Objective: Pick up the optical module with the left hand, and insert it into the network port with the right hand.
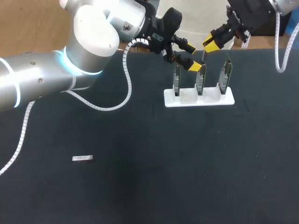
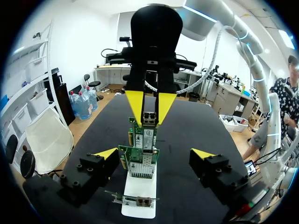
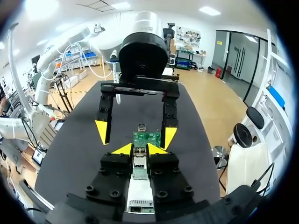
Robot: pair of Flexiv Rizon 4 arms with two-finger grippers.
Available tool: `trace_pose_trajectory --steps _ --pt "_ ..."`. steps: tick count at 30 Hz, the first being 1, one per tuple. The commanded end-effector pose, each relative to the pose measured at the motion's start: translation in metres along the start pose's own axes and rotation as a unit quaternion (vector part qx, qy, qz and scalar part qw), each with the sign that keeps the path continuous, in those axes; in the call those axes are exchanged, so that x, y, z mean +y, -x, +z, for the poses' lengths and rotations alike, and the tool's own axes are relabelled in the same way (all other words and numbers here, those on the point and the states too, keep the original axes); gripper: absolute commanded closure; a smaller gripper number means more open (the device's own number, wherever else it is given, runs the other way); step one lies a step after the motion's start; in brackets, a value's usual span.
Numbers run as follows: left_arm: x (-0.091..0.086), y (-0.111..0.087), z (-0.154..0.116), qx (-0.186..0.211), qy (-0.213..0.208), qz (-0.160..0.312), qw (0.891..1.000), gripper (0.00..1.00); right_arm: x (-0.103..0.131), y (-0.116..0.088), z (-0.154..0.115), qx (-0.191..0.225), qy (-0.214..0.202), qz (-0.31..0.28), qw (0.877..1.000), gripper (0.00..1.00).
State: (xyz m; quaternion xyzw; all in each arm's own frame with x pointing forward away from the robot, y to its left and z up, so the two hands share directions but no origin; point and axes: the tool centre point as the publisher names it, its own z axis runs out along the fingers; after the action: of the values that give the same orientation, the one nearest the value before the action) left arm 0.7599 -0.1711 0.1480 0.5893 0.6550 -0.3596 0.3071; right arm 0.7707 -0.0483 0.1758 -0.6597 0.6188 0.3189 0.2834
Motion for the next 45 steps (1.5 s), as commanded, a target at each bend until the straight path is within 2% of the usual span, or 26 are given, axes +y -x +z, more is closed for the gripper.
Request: trace_pose_trajectory --steps 1,16,29,45 --pt "0.0019 0.0011 0.0002 0.003 -0.002 -0.001 1.000 0.00 0.0027 -0.0007 -0.0005 0.001 -0.002 0.000 1.000 1.00" --pt "0.0019 0.0011 0.0002 0.003 -0.002 -0.001 1.000 0.00 0.0048 -0.0060 0.0031 0.004 0.001 0.009 1.000 1.00" --pt "0.0019 0.0011 0.0002 0.003 -0.002 -0.001 1.000 0.00 0.0042 -0.0019 0.0024 0.001 0.001 0.002 1.000 1.00" --pt "0.0019 0.0011 0.0002 0.003 -0.002 -0.001 1.000 0.00 0.0040 -0.0091 0.0059 0.004 0.001 0.013 1.000 1.00"
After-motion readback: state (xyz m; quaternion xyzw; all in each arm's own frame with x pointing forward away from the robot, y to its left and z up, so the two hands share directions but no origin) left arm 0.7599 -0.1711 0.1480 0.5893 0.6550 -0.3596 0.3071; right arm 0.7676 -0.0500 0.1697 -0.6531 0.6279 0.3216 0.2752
